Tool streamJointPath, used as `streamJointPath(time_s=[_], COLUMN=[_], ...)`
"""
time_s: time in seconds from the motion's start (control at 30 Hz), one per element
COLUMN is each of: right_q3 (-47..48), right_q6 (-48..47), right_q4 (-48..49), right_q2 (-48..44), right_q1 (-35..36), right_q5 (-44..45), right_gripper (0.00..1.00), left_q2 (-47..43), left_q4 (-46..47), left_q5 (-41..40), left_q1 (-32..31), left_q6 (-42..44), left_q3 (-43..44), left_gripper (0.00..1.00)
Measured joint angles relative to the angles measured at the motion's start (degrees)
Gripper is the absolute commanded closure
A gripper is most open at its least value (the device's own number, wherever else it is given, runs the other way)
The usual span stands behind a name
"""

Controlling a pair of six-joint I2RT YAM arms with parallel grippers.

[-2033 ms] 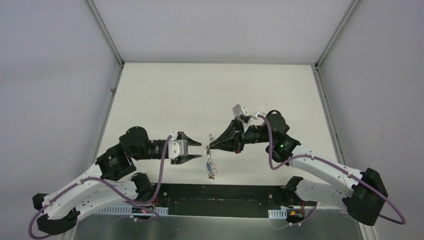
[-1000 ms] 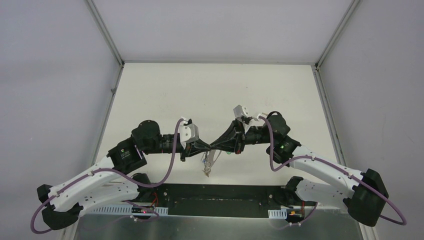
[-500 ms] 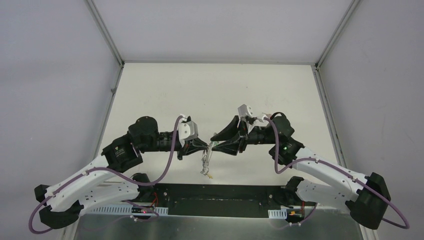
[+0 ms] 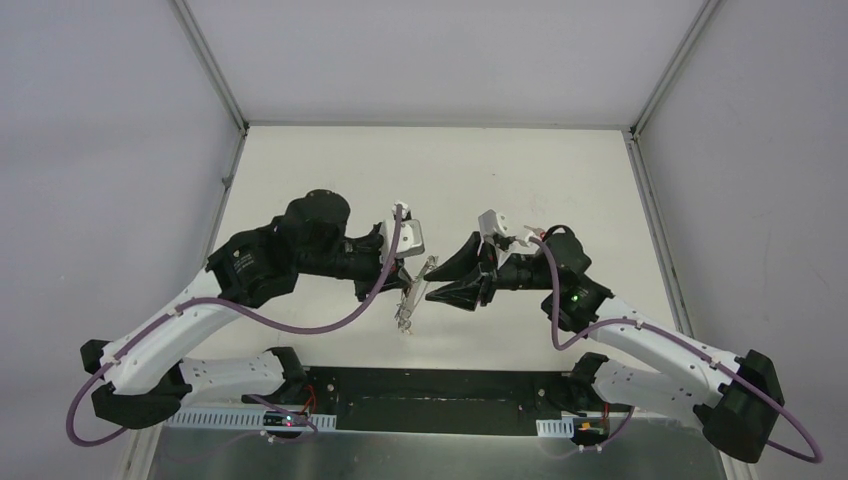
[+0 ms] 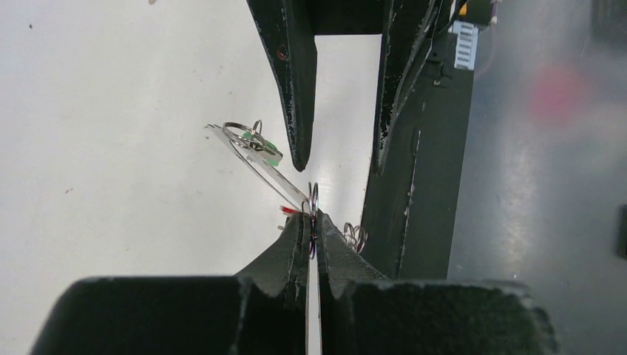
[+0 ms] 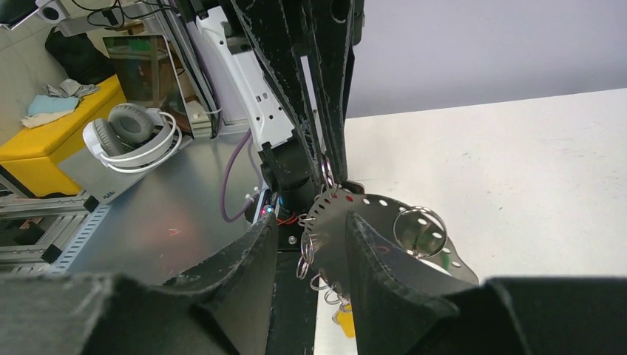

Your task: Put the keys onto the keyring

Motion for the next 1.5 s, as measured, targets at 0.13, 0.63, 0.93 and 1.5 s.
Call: streamJointPath(time_s=[0.13, 0.63, 0.93, 1.5], right_q3=[0.04, 0.02, 0.02, -0.07], right_q6=[-0.02, 2.12, 3.82, 4.09], right_q4=[0.0, 4.57, 8.7, 10.14], right_q2=[1.11, 6.01, 8.35, 10.56], right_q1=[0.0, 0.02, 0.52, 2.05], right_q5=[-0.24, -1.64, -2.51, -3.85], right_gripper=[0.63, 0.74, 0.81, 1.0], left_q2=[5.29, 20.79, 24.0, 23.85], left_q4=[-7.67, -30.53, -33.46, -33.24], left_q5=[0.0, -1.09, -1.46, -1.44], left_q1=[0.0, -1.66, -2.75, -2.99], left_q6=[1.7, 5.05, 5.53, 5.79], left_q3=[6.67, 26.21, 26.51, 25.77], left_gripper=[1.0, 1.0, 1.0, 1.0])
